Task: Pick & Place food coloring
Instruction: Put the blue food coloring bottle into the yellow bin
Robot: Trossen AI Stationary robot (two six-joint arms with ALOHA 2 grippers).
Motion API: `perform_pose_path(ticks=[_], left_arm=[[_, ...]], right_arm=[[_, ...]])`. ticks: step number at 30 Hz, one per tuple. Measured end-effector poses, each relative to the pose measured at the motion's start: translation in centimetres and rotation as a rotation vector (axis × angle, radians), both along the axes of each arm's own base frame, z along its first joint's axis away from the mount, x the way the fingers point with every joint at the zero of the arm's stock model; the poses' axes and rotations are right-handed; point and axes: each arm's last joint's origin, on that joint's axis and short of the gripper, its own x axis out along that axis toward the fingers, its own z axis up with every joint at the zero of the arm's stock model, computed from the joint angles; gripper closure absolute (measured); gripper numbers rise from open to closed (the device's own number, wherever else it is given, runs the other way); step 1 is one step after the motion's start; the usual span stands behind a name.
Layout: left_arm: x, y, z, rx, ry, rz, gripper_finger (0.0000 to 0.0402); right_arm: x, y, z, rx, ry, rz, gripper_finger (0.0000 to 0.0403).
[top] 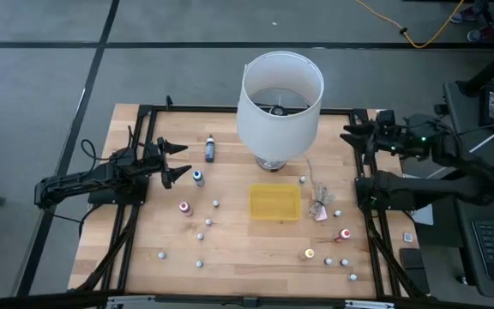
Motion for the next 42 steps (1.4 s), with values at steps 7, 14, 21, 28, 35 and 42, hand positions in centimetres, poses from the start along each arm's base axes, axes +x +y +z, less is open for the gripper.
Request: perform_pose_path(ticks=[7, 14, 21, 28, 35, 42], left_arm=[[0.0, 0.0, 0.0, 0.000, 0.000, 0.000, 0.0013], [0.0, 0.0, 0.0, 0.000, 0.000, 0.000, 0.0013], [0.0, 0.0, 0.0, 0.000, 0.000, 0.000, 0.0013], [0.0, 0.0, 0.0, 0.000, 0.000, 0.000, 0.0013], [0.0, 0.0, 0.0, 0.000, 0.000, 0.000, 0.0013], [0.0, 0.0, 0.0, 0.000, 0.000, 0.000, 0.0013]], right_arm=[[0.5, 0.2, 0.3, 0.186, 0.151, 0.075, 0.0132], [0.4, 0.6, -1.1, 0.351, 0.314, 0.079, 0.0129], [0.8, 1.7, -2.2, 0.425, 0.481, 0.150, 0.0130], [1.6, 2.8, -3.2, 0.413, 0.658, 0.224, 0.0130], [3.4, 4.2, -4.0, 0.370, 0.786, 0.273, 0.0130], [6.5, 5.8, -5.0, 0.317, 0.830, 0.279, 0.0130]])
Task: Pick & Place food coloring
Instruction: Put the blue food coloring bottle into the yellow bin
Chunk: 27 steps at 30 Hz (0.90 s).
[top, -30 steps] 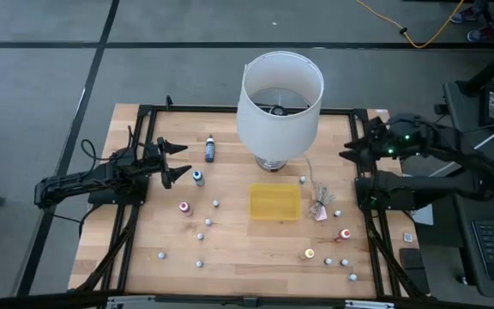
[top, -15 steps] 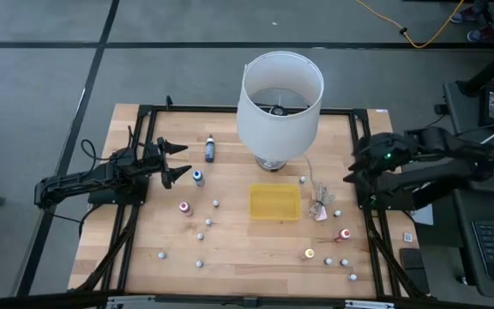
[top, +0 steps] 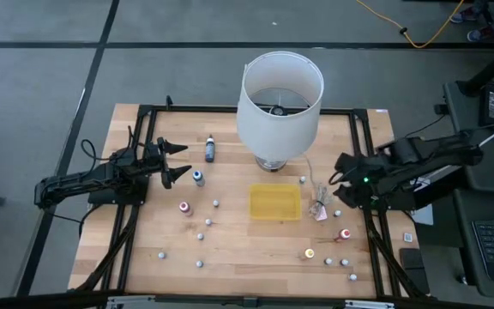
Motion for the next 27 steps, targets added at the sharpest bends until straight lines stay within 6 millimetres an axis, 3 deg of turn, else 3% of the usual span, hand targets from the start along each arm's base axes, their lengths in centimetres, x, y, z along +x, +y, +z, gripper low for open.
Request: perform_pose_path(ticks=[7, 12, 20, 27], left_arm=[[0.0, 0.0, 0.0, 0.000, 0.000, 0.000, 0.0013], [0.0, 0.0, 0.0, 0.000, 0.000, 0.000, 0.0013], [0.0, 0.0, 0.0, 0.000, 0.000, 0.000, 0.0013], [0.0, 0.0, 0.0, 0.000, 0.000, 0.000, 0.0013]], right_arm=[[3.7, 1.1, -1.8, -0.046, 0.052, -0.042, 0.0130], [5.2, 1.3, -3.0, -0.121, 0.088, -0.111, 0.0130], [5.2, 0.8, -4.0, -0.217, 0.039, -0.338, 0.0130], [5.0, 0.7, -6.8, -0.171, -0.035, -0.429, 0.0130]])
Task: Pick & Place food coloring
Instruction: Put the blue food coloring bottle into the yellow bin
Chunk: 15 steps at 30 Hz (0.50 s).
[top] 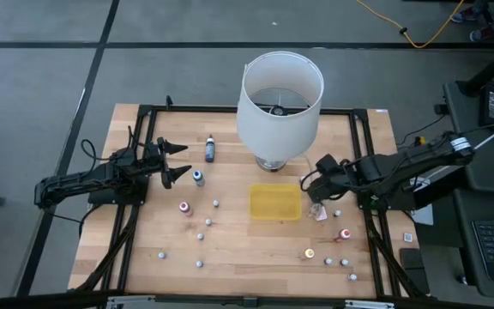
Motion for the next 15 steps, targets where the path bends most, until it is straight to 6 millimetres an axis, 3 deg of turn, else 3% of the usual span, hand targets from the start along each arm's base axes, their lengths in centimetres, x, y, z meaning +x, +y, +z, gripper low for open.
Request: perform_pose_path(ticks=[15], left_arm=[[0.0, 0.0, 0.0, 0.000, 0.000, 0.000, 0.0013]], right_arm=[[-0.2, -1.7, -4.6, -0.086, -0.074, 0.013, 0.0130]])
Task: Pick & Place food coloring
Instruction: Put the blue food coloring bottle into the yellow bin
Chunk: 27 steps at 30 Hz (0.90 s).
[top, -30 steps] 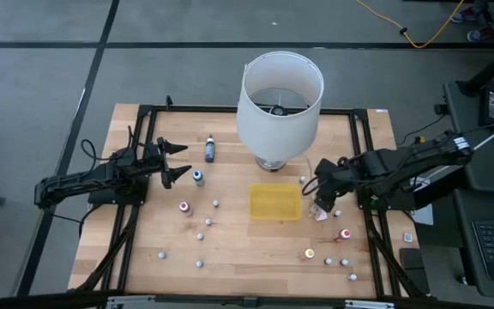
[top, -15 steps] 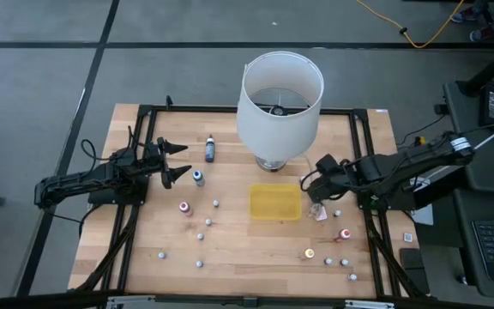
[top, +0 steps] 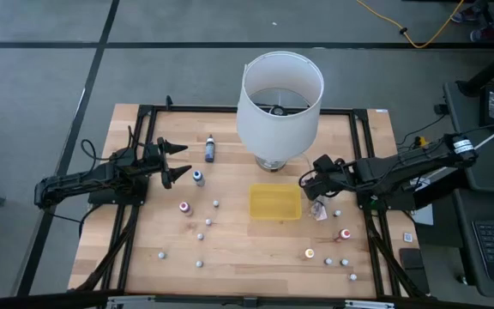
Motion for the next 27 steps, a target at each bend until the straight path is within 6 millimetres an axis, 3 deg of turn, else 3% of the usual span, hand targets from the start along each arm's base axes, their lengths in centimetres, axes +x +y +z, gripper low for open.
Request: perform_pose_path(ticks=[13, 27], left_arm=[[0.0, 0.0, 0.0, 0.000, 0.000, 0.000, 0.0013], [0.0, 0.0, 0.0, 0.000, 0.000, 0.000, 0.0013]], right_arm=[[0.1, -1.3, -2.7, -0.042, 0.011, 0.180, 0.0130], [0.1, -3.1, -3.7, -0.081, 0.046, 0.349, 0.0130]])
